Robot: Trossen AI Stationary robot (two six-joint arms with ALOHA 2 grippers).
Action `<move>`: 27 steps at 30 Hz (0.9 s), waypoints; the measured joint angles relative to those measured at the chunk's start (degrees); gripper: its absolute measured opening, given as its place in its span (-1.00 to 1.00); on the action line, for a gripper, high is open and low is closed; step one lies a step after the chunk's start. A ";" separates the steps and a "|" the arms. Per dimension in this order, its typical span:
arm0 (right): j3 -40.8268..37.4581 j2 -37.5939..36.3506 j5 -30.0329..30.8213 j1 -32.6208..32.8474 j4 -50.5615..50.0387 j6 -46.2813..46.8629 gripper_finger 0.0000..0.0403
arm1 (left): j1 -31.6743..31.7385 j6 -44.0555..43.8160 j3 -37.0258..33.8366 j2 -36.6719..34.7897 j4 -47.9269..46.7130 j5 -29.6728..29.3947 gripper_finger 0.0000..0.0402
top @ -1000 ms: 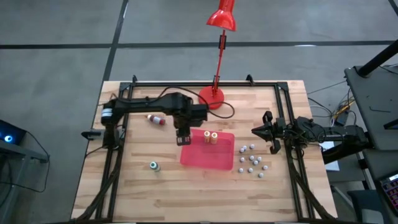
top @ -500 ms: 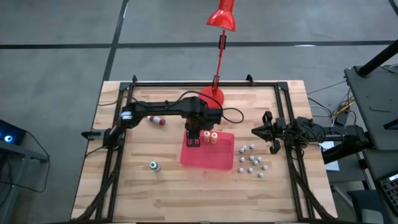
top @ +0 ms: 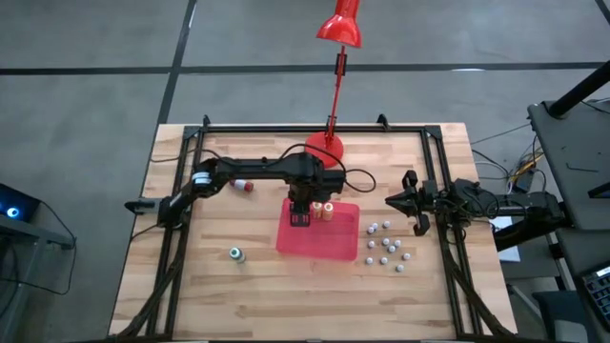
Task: Pick & Place food coloring
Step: Put the large orange food coloring bottle into the red bin
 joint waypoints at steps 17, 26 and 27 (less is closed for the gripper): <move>0.00 0.00 0.00 0.00 0.00 -0.15 -0.86 | 1.73 0.22 -0.04 0.42 0.44 -0.08 -0.52; 0.00 0.00 0.00 0.00 0.00 -0.55 -0.86 | 1.76 -0.05 -0.04 0.83 0.41 -0.09 -0.52; 0.00 0.00 0.00 0.00 0.00 -0.59 -0.86 | 1.78 -0.15 -0.04 1.14 0.35 -0.09 -0.52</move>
